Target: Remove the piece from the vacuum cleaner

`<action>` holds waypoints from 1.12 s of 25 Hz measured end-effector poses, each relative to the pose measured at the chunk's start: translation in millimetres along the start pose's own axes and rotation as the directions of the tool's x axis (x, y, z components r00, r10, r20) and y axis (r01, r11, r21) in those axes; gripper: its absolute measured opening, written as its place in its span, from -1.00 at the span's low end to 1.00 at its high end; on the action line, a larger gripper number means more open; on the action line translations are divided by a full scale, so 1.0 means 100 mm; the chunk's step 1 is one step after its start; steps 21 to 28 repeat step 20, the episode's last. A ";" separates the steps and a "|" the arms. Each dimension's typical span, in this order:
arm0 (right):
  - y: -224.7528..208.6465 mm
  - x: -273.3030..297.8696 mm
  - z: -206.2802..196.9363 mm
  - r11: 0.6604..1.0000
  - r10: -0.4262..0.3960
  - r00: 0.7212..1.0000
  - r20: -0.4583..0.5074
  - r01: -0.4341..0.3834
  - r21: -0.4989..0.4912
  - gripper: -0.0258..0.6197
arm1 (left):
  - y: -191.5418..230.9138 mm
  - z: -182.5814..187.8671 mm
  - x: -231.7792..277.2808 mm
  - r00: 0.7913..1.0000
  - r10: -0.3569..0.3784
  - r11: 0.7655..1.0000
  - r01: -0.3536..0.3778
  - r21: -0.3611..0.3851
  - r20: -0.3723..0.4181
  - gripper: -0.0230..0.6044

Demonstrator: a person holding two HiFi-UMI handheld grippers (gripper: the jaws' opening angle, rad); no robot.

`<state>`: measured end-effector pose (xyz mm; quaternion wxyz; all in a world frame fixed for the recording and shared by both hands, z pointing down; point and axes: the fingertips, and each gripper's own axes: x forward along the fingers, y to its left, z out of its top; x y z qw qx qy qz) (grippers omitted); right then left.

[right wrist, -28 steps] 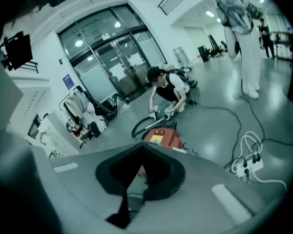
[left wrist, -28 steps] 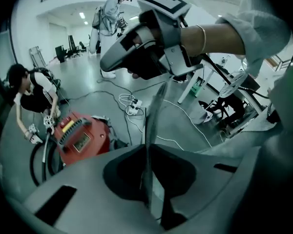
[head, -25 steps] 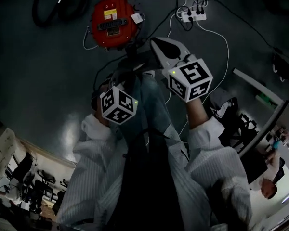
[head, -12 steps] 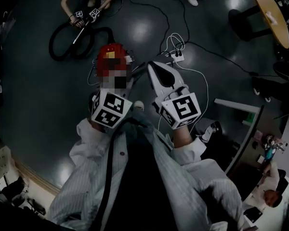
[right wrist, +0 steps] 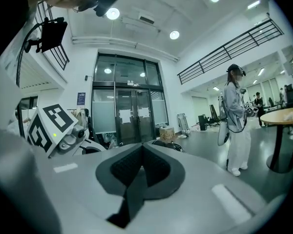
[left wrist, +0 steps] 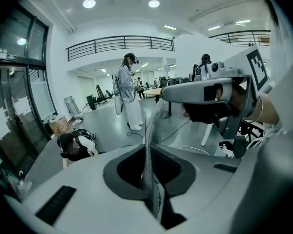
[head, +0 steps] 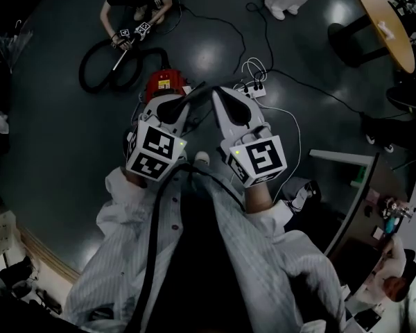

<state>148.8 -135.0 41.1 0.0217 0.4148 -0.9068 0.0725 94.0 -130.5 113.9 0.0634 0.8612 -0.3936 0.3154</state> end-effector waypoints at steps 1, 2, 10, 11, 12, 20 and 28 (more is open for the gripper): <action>0.02 -0.01 0.01 1.000 0.005 1.000 0.001 -0.005 0.000 -0.92 | 0.00 0.00 -0.03 1.000 0.004 1.000 -0.004 0.000 0.001 -0.84; 0.04 -0.01 0.02 1.000 0.009 1.000 0.000 -0.009 0.000 -0.92 | 0.00 0.01 -0.05 1.000 0.006 1.000 -0.006 -0.001 0.004 -0.84; 0.17 -0.04 0.10 0.999 0.048 0.999 -0.019 -0.048 -0.020 -0.92 | -0.04 0.07 -0.14 0.999 0.008 0.999 -0.006 -0.044 0.036 -0.84; 0.17 -0.05 0.11 0.998 0.049 0.999 -0.020 -0.050 -0.023 -0.92 | -0.06 0.08 -0.13 0.999 0.005 0.999 -0.003 -0.044 0.038 -0.84; 0.18 -0.06 0.11 0.998 0.050 0.999 -0.020 -0.051 -0.024 -0.92 | -0.06 0.08 -0.13 0.999 0.003 0.999 -0.001 -0.043 0.039 -0.84; 0.20 0.08 0.05 0.998 0.056 0.998 -0.024 -0.056 -0.022 -0.92 | 0.03 0.05 -0.04 0.999 -0.009 1.000 0.009 -0.010 0.032 -0.84; 0.20 0.08 0.05 0.998 0.056 0.998 -0.024 -0.056 -0.022 -0.92 | 0.03 0.05 -0.04 0.999 -0.009 1.000 0.009 -0.010 0.032 -0.84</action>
